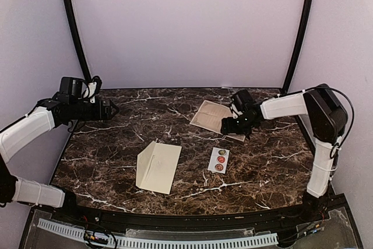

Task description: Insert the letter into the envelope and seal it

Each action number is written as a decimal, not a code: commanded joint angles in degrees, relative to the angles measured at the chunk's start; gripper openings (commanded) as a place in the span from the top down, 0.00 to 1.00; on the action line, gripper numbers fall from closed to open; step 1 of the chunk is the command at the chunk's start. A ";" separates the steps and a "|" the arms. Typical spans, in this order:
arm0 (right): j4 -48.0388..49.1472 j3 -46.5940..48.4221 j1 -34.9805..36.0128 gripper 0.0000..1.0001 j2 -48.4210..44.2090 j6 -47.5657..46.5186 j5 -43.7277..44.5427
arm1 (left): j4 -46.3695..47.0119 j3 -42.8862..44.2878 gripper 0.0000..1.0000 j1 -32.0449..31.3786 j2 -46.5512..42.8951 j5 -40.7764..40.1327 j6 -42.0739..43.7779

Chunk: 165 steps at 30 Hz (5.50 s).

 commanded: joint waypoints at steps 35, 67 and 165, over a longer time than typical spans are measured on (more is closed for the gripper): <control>1.68 -7.68 -21.32 0.08 -11.43 -8.36 -15.44 | 1.59 -1.57 0.11 0.20 1.86 -1.54 1.98; 0.73 -36.10 -16.62 0.13 -27.92 9.28 -16.25 | 1.81 -1.65 0.11 0.20 0.67 2.53 0.68; 6.13 -20.19 -20.06 0.11 -9.46 -9.00 -50.98 | 37.41 37.57 0.20 -37.48 68.94 16.75 -34.28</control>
